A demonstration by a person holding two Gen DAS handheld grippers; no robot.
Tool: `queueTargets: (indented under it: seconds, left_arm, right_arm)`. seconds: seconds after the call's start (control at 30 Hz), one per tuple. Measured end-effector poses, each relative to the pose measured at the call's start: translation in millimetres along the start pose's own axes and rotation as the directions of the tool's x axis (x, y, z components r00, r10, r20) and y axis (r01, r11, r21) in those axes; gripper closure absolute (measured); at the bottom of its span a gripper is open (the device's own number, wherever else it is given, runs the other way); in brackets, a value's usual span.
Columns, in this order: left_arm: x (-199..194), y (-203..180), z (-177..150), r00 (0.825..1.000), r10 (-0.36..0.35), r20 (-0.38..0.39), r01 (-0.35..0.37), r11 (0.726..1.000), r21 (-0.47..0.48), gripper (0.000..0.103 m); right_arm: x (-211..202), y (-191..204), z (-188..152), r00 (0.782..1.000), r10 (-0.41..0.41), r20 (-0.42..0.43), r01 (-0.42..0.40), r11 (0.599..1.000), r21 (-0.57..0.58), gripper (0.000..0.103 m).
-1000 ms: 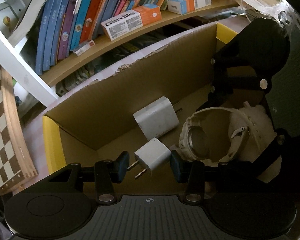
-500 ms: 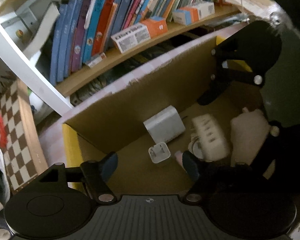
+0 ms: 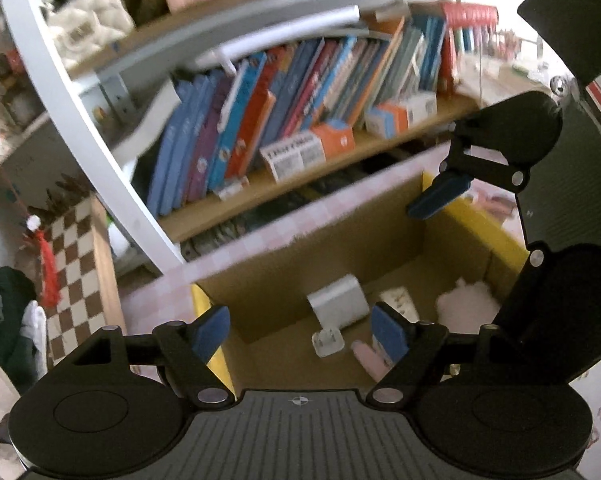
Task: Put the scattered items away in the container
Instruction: 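Lower the watch and charger plug into the box and open both tools, then withdraw both tools from the box back over the table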
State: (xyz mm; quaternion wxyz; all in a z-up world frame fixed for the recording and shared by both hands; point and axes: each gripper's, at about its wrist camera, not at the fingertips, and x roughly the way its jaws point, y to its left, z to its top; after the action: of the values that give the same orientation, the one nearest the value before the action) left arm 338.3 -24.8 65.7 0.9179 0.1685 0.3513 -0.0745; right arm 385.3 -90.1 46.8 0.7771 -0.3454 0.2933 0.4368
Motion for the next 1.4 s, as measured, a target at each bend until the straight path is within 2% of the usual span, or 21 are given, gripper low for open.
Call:
queueTargets:
  seconds: [0.33, 0.67, 0.83, 0.9, 0.93, 1.13, 1.23, 1.4]
  left_arm:
    - [-56.6, 13.2, -8.8, 0.99, -0.018, 0.137, 0.032, 0.994, -0.104, 0.022]
    - [-106.8, 19.5, -43.3, 0.98, -0.021, 0.197, 0.051, 0.987, -0.149, 0.022]
    - [-129.2, 23.8, -67.3, 0.975, 0.003, 0.222, 0.042, 0.98, -0.196, 0.022]
    - [-137.5, 25.5, -77.6, 0.972, 0.026, 0.234, 0.029, 0.973, -0.228, 0.019]
    - [-141.7, 26.5, -83.8, 0.97, 0.04, 0.24, 0.021, 0.968, -0.25, 0.016]
    - [-156.3, 28.8, -118.9, 0.966, 0.092, 0.242, -0.004, 0.941, -0.339, 0.015]
    - [-157.8, 28.3, -136.3, 0.972, 0.089, 0.218, -0.004, 0.932, -0.362, 0.015]
    - [-157.5, 19.3, -163.6, 0.983, 0.066, 0.17, 0.0, 0.931, -0.364, 0.015]
  right_arm:
    - [-59.6, 19.0, 10.1, 0.989, -0.093, 0.116, 0.081, 0.992, 0.102, 0.009]
    - [-103.4, 53.1, 0.4, 0.967, -0.194, 0.165, 0.152, 0.959, 0.239, 0.008]
    - [-119.6, 70.1, -13.5, 0.95, -0.267, 0.163, 0.204, 0.923, 0.327, 0.008]
    - [-125.1, 78.0, -19.6, 0.942, -0.295, 0.159, 0.222, 0.905, 0.363, 0.006]
    - [-127.8, 82.4, -23.4, 0.936, -0.314, 0.156, 0.235, 0.892, 0.386, 0.006]
    - [-135.5, 107.2, -50.1, 0.914, -0.39, 0.115, 0.279, 0.807, 0.521, 0.005]
    - [-133.1, 122.2, -64.8, 0.917, -0.391, 0.075, 0.286, 0.779, 0.558, 0.005]
    - [-127.7, 148.4, -84.8, 0.927, -0.374, 0.016, 0.294, 0.755, 0.586, 0.005]
